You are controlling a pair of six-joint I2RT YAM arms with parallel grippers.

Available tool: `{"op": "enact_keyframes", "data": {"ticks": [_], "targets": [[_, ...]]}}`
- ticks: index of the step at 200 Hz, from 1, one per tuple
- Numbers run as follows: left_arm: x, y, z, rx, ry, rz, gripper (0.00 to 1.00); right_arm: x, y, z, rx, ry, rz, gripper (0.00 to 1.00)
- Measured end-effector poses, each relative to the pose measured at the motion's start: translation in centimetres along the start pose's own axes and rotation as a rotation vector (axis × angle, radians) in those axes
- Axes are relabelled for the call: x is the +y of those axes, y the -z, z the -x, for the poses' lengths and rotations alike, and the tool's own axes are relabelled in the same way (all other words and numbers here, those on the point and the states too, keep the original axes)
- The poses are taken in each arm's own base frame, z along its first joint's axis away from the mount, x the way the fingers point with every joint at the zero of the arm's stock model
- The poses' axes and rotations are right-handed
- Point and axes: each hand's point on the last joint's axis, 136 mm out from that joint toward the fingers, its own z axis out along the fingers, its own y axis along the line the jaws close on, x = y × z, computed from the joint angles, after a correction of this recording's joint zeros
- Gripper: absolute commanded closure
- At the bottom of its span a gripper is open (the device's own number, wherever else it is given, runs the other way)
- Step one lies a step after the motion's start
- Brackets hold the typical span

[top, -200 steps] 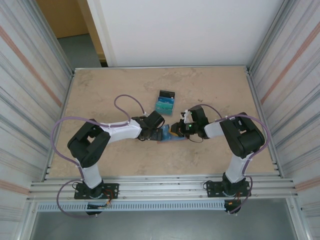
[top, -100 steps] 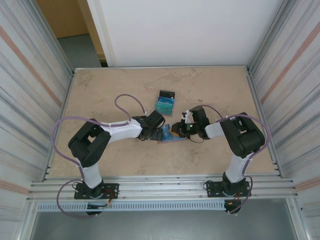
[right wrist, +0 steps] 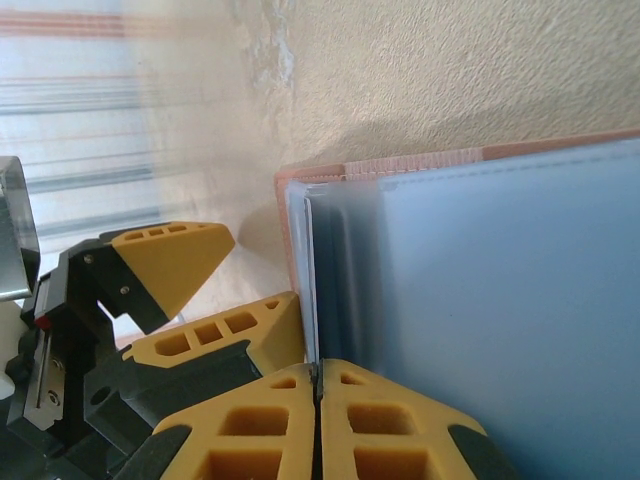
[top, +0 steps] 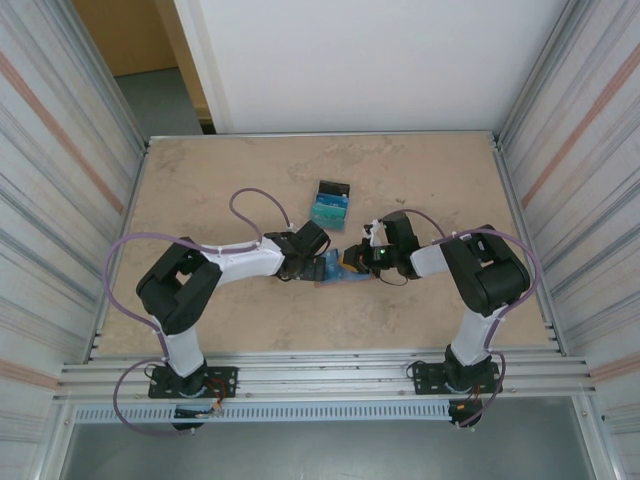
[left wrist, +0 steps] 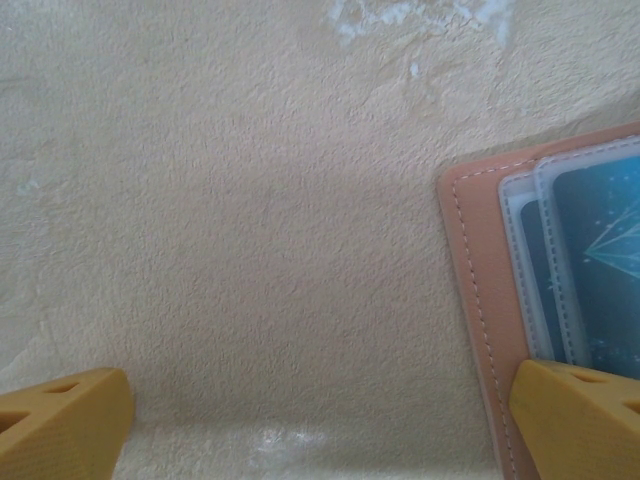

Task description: Take the credit cards out of the card holder

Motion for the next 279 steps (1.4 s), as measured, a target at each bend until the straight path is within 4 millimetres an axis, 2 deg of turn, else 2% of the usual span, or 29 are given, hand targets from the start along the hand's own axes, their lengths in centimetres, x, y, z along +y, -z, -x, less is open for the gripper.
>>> {"op": "enact_keyframes", "data": {"ticks": [91,145,190,244,279], "targets": [[0.0,0.0,0.0,0.0,-0.001,0.0,0.01,-1.5,1.2,0.0,-0.014,-0.01,-0.065,0.96],[0.1,0.2,0.1,-0.002,-0.013,0.005,0.01,-1.6,1.8,0.0,-0.016,0.008,-0.102,0.96],[0.3,0.9,1.1,-0.021,-0.065,0.036,0.01,-1.4,1.8,0.2,-0.009,0.002,-0.114,0.96],[-0.7,2.0,3.2,-0.067,-0.086,0.014,0.01,-1.5,1.7,0.2,-0.008,0.001,-0.133,0.96],[-2.1,1.6,3.3,-0.063,-0.129,0.001,0.01,-1.5,1.7,0.2,-0.009,0.001,-0.133,0.97]]}}
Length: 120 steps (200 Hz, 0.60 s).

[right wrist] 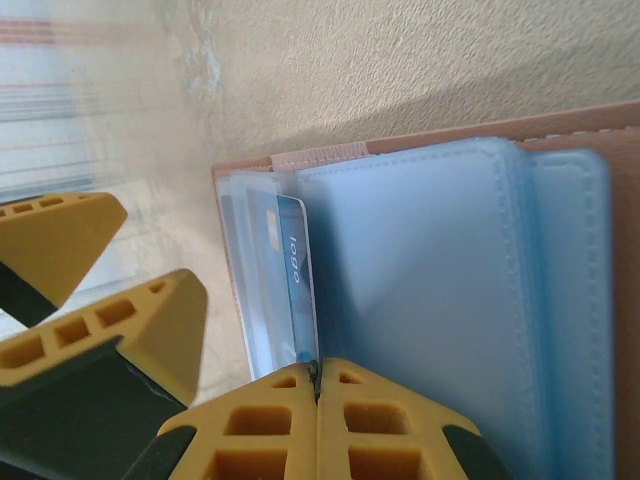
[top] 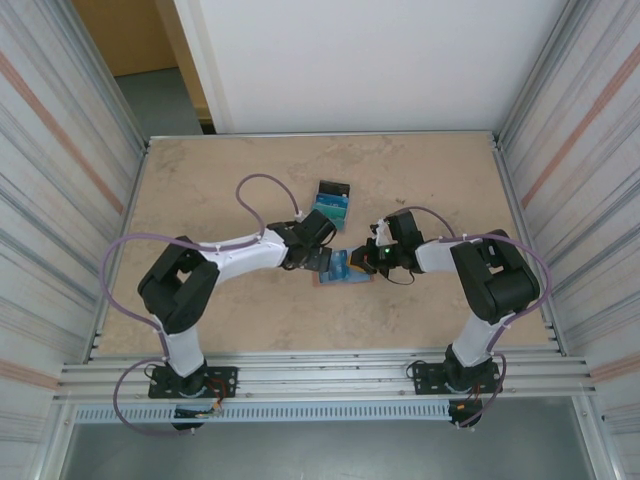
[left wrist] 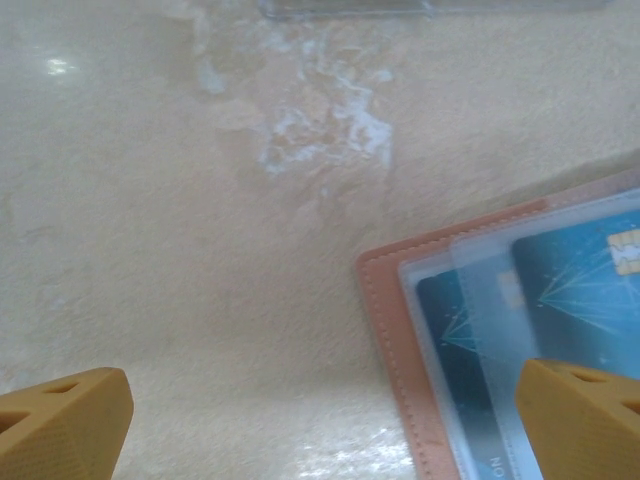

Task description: Take the credit cards out of the card holder

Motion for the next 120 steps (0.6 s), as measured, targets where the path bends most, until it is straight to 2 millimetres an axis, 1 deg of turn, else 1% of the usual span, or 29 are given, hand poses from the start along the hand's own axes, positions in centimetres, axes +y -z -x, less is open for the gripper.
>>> {"op": "enact_keyframes", "data": {"ticks": [28,41,77,95,120], "targets": [[-0.9,-1.4,-0.8,0.034,-0.029,-0.005,0.01,0.0,0.0,0.0,0.001,-0.001,-0.001,0.97],[-1.1,-1.4,-0.5,0.029,-0.031,-0.01,0.01,-0.1,0.0,0.0,-0.001,-0.003,-0.006,0.97],[-1.2,-1.4,-0.5,0.031,-0.032,-0.014,0.01,-0.3,0.2,-0.1,-0.004,0.005,-0.026,0.96],[-1.2,-1.4,-0.5,0.031,-0.032,-0.014,0.01,-0.1,0.6,0.0,-0.014,0.011,-0.032,0.9],[-1.2,-1.4,-0.5,0.031,-0.031,-0.014,0.01,0.4,0.7,0.0,-0.018,0.026,-0.025,0.85]]}}
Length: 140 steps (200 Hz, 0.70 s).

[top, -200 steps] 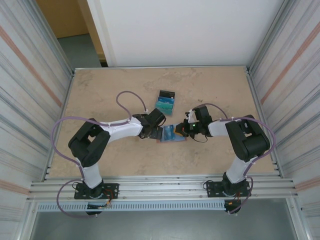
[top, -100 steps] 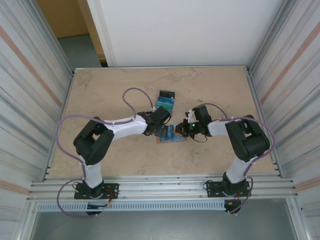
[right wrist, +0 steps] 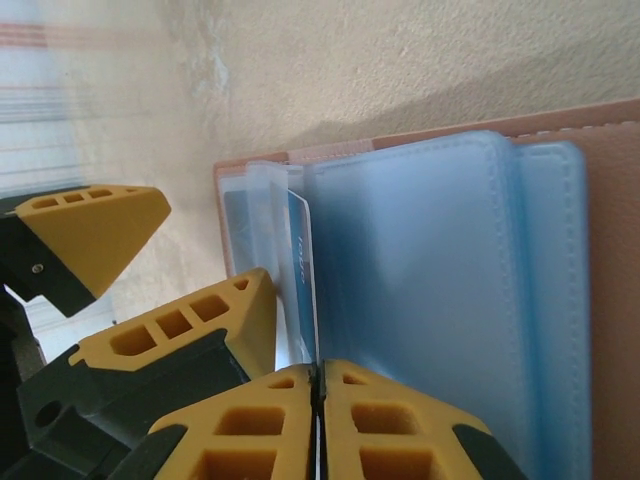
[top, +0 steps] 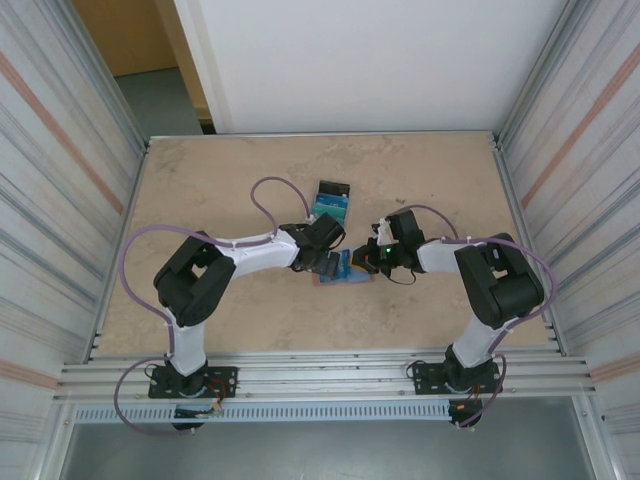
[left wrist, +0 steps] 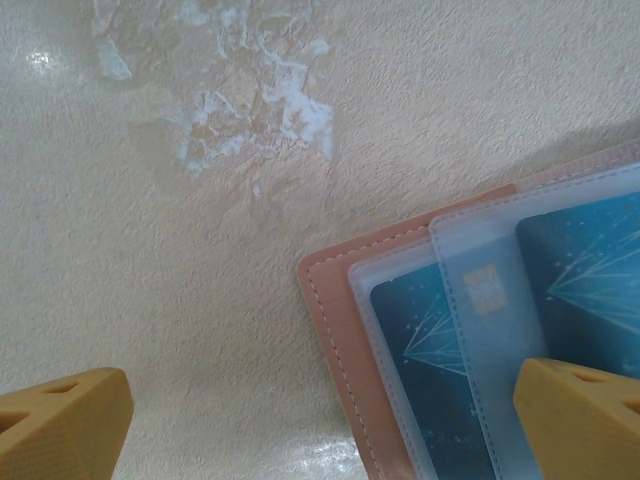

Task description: Take the credit cards out of the card holder

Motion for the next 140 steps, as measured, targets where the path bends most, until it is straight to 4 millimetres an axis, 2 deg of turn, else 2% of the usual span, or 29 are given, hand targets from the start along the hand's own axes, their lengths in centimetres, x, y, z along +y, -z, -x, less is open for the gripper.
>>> {"op": "enact_keyframes", "data": {"ticks": [62,86,140], "targets": [[-0.1,-0.1,-0.1,0.003,0.001,-0.005,0.01,0.6,-1.3,-0.8,0.026,0.027,0.017,0.82],[-0.1,-0.1,0.0,0.002,0.001,-0.006,0.01,0.4,-1.9,-0.7,0.032,0.027,0.015,0.87],[-0.1,-0.3,0.1,-0.008,0.009,-0.011,0.01,0.7,-1.3,-0.4,0.018,0.047,-0.016,0.89]]}}
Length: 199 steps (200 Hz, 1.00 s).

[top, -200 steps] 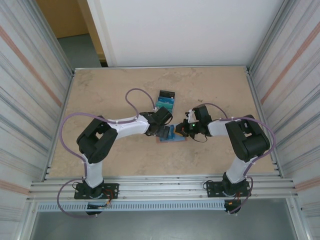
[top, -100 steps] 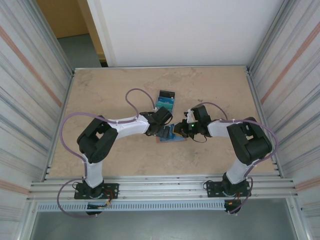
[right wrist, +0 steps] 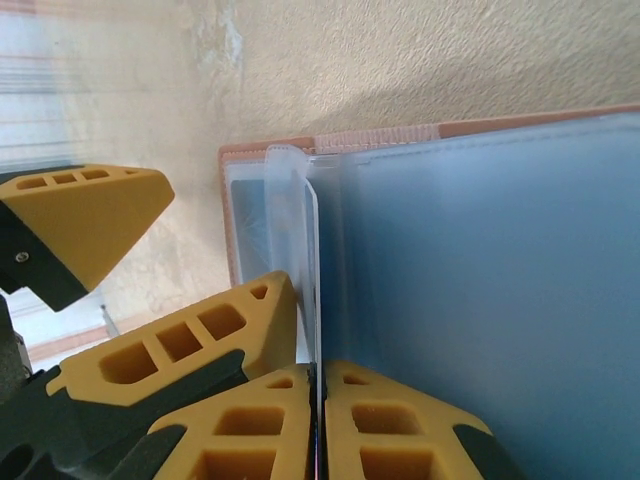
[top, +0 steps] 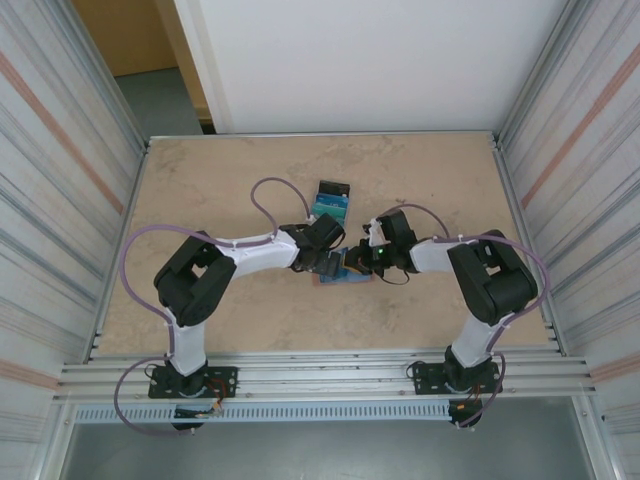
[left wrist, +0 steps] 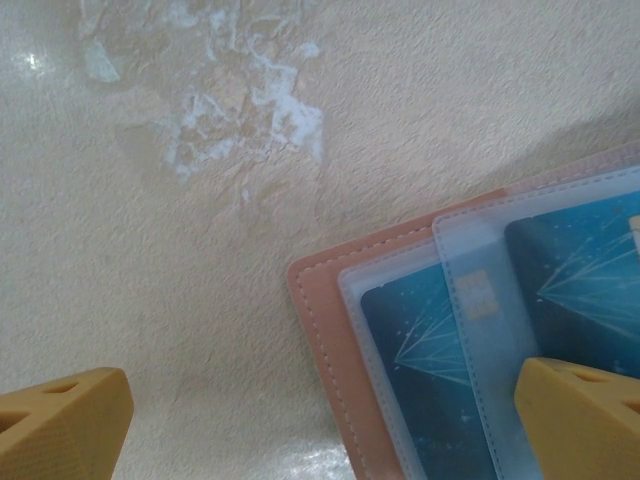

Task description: Take the credit cards out of the card holder

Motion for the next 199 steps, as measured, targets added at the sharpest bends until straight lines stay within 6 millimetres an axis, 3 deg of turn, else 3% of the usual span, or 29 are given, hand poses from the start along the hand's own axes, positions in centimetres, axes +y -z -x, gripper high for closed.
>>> {"op": "enact_keyframes", "data": {"ticks": [89,129,163,199], "targets": [[3.0,0.0,0.0,-0.008,0.018,0.034,0.01,1.2,5.2,1.6,-0.11,0.159,-0.228,0.93],[3.7,1.0,-0.7,0.005,-0.008,0.045,0.01,5.0,7.2,4.0,-0.165,0.376,-0.317,0.94],[4.0,3.7,-0.3,-0.035,0.008,0.013,0.01,9.0,9.0,7.0,-0.227,0.595,-0.348,0.96],[4.4,6.1,0.3,-0.09,0.045,-0.017,0.01,10.7,8.3,10.9,-0.239,0.802,-0.419,1.0]]}}
